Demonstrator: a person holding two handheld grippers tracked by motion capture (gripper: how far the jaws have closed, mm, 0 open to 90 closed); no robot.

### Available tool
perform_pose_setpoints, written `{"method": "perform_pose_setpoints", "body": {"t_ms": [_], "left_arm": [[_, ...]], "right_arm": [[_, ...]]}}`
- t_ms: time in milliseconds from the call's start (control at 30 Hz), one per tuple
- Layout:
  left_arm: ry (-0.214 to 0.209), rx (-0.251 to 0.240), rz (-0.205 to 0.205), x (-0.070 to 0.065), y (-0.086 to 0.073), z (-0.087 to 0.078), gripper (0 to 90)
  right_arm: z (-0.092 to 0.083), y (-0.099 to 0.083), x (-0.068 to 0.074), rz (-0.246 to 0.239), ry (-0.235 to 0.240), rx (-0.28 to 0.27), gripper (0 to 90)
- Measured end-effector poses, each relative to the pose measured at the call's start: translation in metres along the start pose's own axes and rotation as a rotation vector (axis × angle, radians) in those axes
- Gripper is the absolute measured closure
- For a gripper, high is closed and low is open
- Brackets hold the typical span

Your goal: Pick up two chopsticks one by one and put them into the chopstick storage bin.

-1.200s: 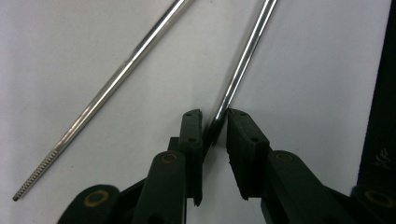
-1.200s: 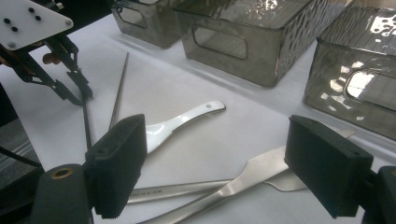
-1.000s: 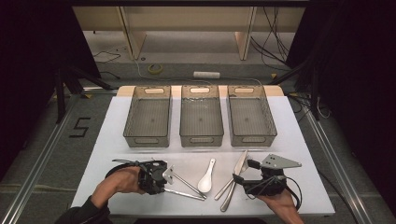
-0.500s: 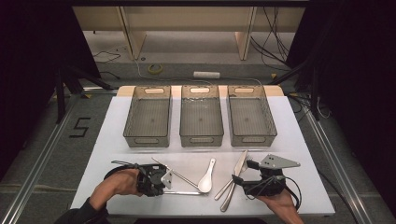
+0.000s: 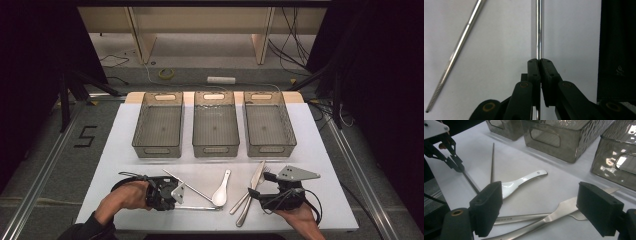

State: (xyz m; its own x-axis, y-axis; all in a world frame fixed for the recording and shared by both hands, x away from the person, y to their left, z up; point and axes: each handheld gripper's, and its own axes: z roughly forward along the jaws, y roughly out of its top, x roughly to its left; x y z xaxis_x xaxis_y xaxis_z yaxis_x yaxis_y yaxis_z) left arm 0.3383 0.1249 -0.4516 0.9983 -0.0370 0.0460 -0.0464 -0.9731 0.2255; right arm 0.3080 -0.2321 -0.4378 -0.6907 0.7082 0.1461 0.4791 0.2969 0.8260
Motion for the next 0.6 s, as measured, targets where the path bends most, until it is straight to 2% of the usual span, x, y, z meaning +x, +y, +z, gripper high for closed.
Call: {"method": "perform_pose_setpoints", "body": {"t_ms": [100,167,267,300,367,600], "left_arm": [[-0.019,-0.025,-0.004,0.0,0.001,-0.005,85.9],[-0.009,-0.048,-0.017,-0.001,0.005,-0.009,85.9],[-0.01,-0.044,-0.019,0.0,0.006,-0.01,85.9],[-0.01,-0.07,-0.041,-0.001,0.007,-0.011,85.9],[-0.022,-0.066,-0.033,-0.001,0.007,-0.012,85.9],[-0.035,-0.117,-0.022,-0.006,0.014,-0.025,86.0]], "right_arm": [[0.0,0.0,0.0,0.0,0.003,0.001,21.6],[0.0,0.0,0.0,-0.002,0.005,0.001,21.5],[0.0,0.0,0.0,-0.003,0.005,0.002,21.5],[0.0,0.0,0.0,-0.003,0.005,0.001,21.5],[0.0,0.0,0.0,0.001,0.005,0.002,21.5],[0.001,0.0,0.0,0.003,0.006,0.005,21.6]]}}
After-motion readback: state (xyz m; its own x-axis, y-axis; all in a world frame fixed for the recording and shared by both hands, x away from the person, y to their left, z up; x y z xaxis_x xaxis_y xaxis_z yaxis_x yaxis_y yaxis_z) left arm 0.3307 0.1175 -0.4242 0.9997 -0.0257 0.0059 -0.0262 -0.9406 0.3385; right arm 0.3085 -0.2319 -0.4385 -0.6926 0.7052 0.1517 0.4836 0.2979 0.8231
